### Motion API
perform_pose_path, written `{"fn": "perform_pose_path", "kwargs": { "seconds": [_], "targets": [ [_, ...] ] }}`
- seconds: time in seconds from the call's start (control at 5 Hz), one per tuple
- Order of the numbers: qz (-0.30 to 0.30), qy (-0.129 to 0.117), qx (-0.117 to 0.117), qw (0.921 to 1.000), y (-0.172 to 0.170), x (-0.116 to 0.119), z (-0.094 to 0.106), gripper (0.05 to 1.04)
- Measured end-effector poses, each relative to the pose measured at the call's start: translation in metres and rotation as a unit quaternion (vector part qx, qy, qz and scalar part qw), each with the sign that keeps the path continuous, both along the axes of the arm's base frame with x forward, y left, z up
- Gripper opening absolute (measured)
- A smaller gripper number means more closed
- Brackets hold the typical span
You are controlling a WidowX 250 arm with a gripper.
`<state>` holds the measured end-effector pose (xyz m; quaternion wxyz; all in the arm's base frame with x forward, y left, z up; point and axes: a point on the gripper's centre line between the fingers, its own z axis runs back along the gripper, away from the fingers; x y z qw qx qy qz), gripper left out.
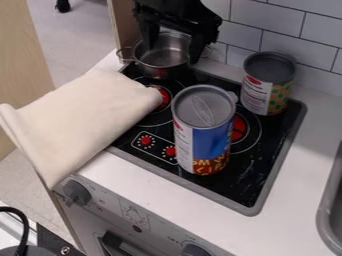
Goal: Move the blue can to the right bottom corner of the burner
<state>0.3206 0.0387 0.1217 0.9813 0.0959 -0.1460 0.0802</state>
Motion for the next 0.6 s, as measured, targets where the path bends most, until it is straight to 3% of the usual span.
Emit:
{"fn": "perform_pose_path", "kwargs": {
  "seconds": [0.2,0.4,0.6],
  "targets": [
    [-0.005,0.016,-0.002,0.9999,-0.001,-0.003,-0.007,1.001],
    [-0.136,0.073,-0.001,0.9881,0.002,-0.012,-0.010,1.001],
    [-0.257,0.091,-0.010,0.9621,0.012,-0.010,0.001,1.001]
  ]
}}
